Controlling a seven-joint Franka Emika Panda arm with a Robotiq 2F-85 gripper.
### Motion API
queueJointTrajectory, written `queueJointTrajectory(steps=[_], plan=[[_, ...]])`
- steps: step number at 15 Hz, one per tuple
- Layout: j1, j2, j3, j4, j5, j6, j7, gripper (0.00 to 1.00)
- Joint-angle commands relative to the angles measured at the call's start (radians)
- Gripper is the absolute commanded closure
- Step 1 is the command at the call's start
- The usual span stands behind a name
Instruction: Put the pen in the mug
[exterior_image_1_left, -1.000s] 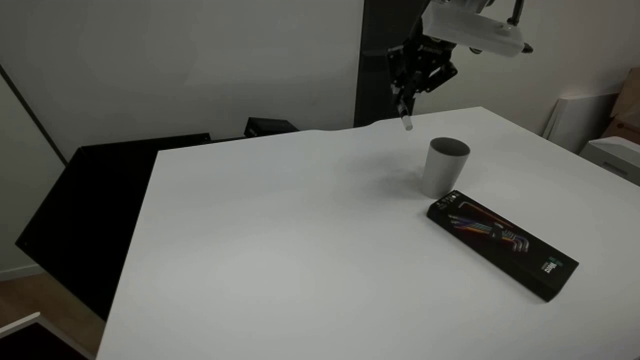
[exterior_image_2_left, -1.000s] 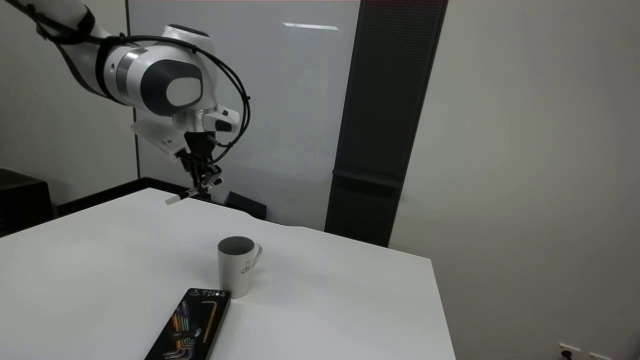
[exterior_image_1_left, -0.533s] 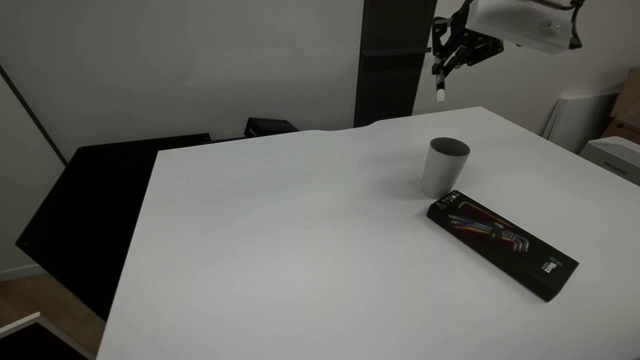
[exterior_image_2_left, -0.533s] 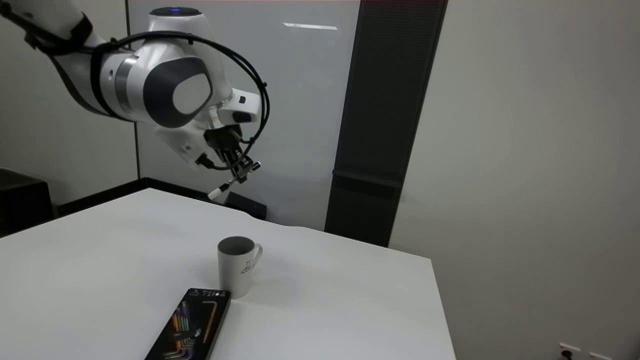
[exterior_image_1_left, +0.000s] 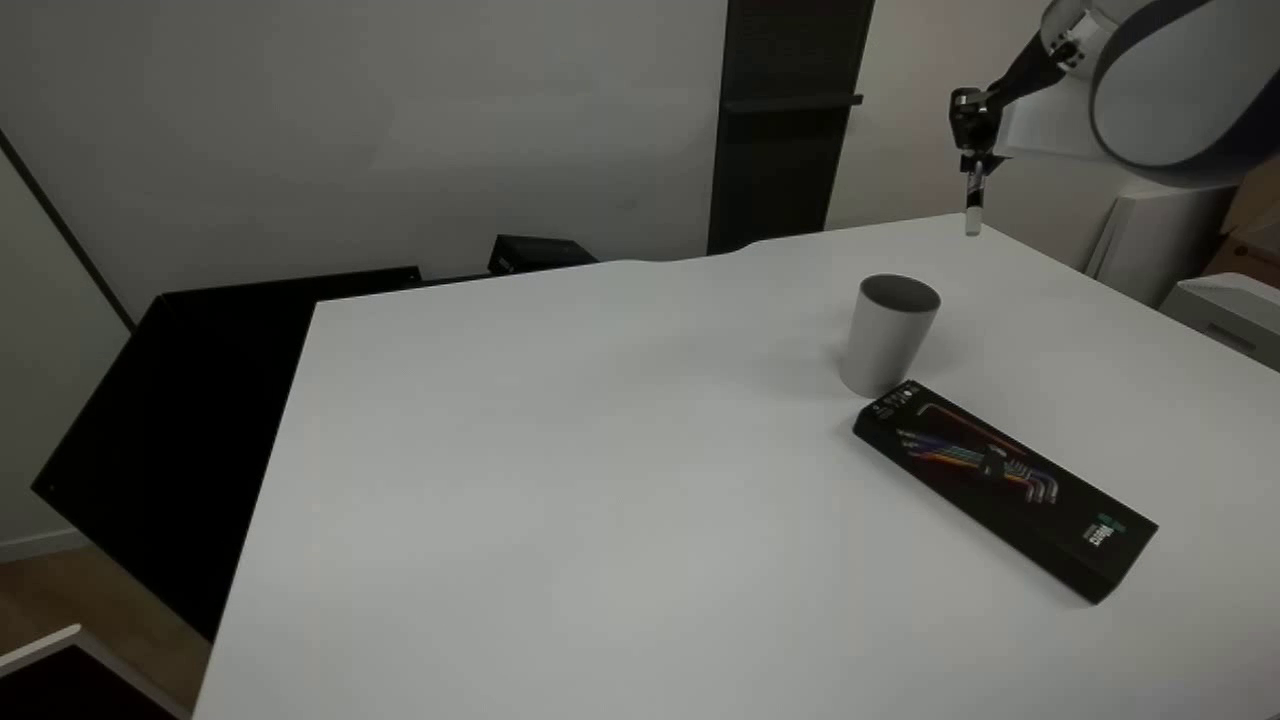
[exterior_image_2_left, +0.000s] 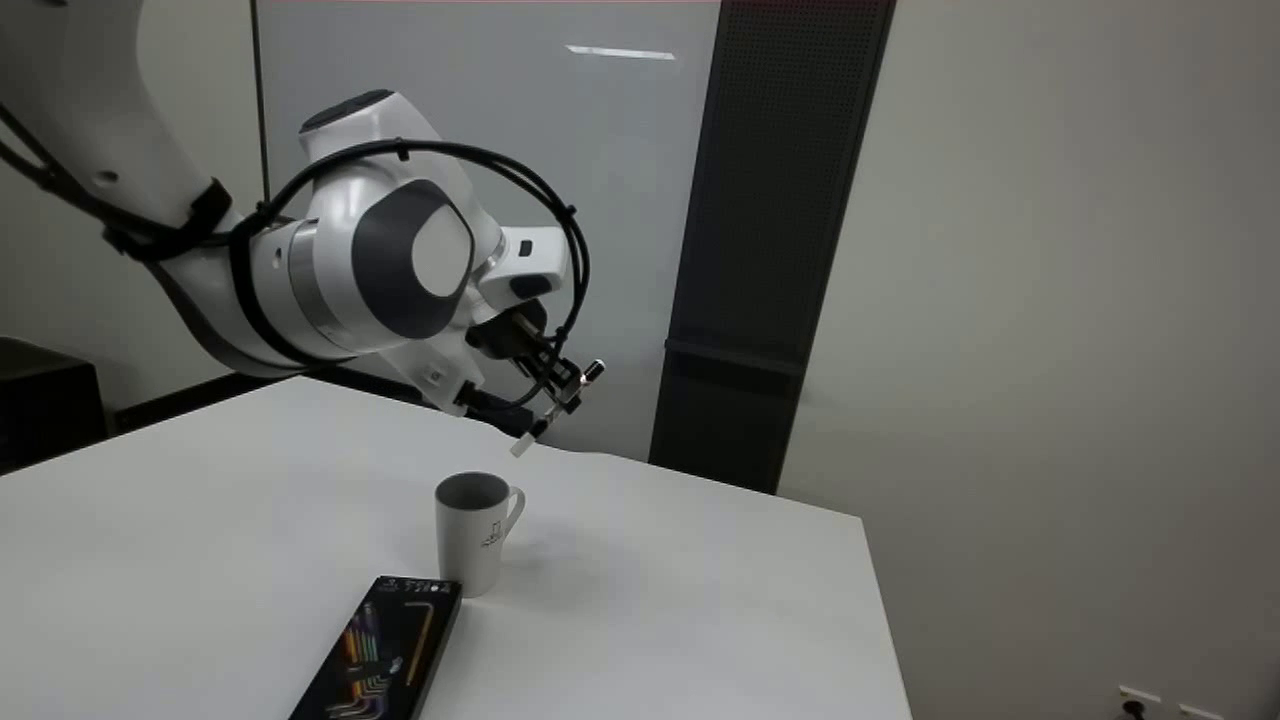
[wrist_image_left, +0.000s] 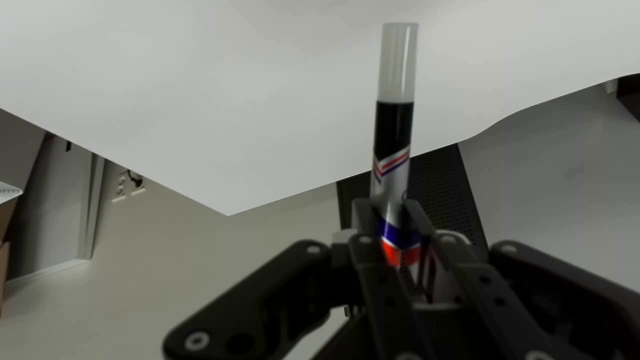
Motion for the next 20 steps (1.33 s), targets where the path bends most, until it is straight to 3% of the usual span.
queueJointTrajectory(steps=[1, 5, 6, 8, 12, 17, 18, 19, 20], plan=[[0.201, 0.128, -0.176, 0.002, 0.067, 0.038, 0.084, 0.93], [0.311, 0.222, -0.212, 0.011, 0.162, 0.015, 0.102, 0.93], [0.331, 0.244, -0.201, 0.015, 0.279, 0.014, 0.014, 0.93], [0.366, 0.283, -0.204, 0.020, 0.366, 0.011, -0.010, 0.93], [0.409, 0.341, -0.208, 0.028, 0.488, 0.007, -0.053, 0.93], [0.432, 0.384, -0.221, 0.033, 0.557, 0.001, -0.085, 0.93], [0.432, 0.383, -0.221, 0.034, 0.561, -0.010, -0.092, 0.88], [0.433, 0.385, -0.222, 0.036, 0.567, -0.016, -0.096, 0.47], [0.434, 0.388, -0.223, 0.037, 0.568, -0.019, -0.099, 0.46]])
